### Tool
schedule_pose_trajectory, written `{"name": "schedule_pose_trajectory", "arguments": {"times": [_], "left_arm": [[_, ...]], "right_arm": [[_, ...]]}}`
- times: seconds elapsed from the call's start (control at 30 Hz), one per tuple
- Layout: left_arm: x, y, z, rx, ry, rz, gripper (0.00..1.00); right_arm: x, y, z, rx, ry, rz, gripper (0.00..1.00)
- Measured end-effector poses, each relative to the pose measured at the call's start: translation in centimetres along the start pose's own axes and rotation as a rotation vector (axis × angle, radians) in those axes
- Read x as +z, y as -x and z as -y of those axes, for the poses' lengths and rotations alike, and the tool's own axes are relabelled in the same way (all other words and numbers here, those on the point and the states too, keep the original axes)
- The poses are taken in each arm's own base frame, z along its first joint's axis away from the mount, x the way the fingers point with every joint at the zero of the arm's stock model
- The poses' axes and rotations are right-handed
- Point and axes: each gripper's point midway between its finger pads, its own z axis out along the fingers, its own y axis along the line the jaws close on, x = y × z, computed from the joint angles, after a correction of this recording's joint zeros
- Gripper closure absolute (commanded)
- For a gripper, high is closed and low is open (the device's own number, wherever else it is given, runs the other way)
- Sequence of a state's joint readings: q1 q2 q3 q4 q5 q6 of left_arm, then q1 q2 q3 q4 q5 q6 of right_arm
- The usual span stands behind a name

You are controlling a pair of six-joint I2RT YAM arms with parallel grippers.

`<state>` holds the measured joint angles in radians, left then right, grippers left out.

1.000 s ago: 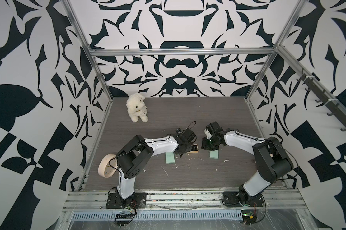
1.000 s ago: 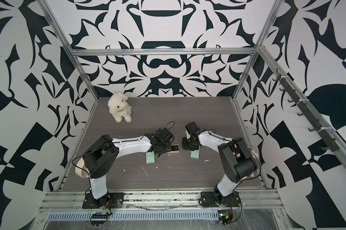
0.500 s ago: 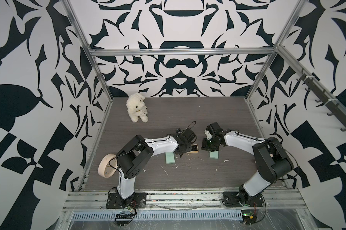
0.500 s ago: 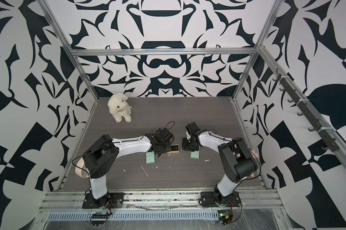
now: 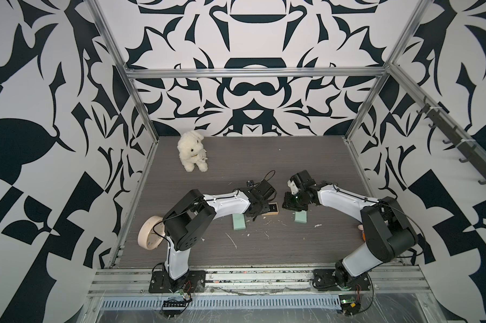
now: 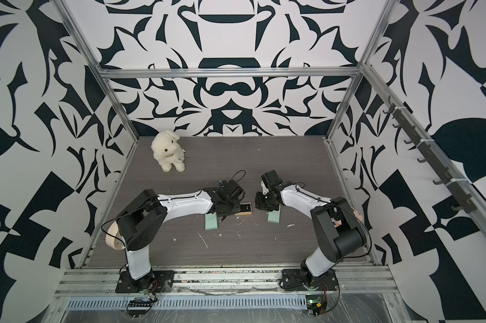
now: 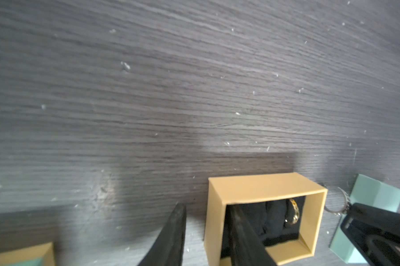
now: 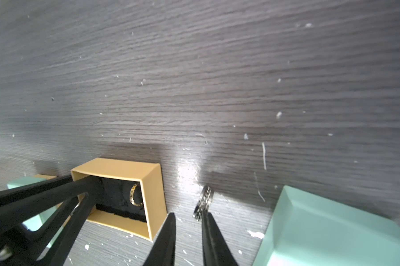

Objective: Take the rings out of the lift-off lid box
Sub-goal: Place the ring at the center of the board.

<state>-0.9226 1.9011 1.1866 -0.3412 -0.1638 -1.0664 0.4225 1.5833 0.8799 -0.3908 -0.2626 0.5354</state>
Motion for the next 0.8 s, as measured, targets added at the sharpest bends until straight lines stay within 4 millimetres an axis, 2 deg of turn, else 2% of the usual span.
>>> {"name": "schedule_pose_trajectory", "arguments": {"times": [0.27, 0.53, 0.8], "left_arm": [[0.0, 0.0, 0.0, 0.0, 0.0, 0.0, 0.65], [0.0, 0.0, 0.0, 0.0, 0.0, 0.0, 0.65], [0.0, 0.0, 0.0, 0.0, 0.0, 0.001, 0.65]], "right_arm": [[0.3, -0.3, -0.7, -0.014, 0.009, -0.009, 0.76], [0.6, 0.5, -1.4, -0.016, 0.014, -0.006, 0.78], [0.8, 0.4, -1.2, -0.016, -0.003, -0.007, 0.79]]}}
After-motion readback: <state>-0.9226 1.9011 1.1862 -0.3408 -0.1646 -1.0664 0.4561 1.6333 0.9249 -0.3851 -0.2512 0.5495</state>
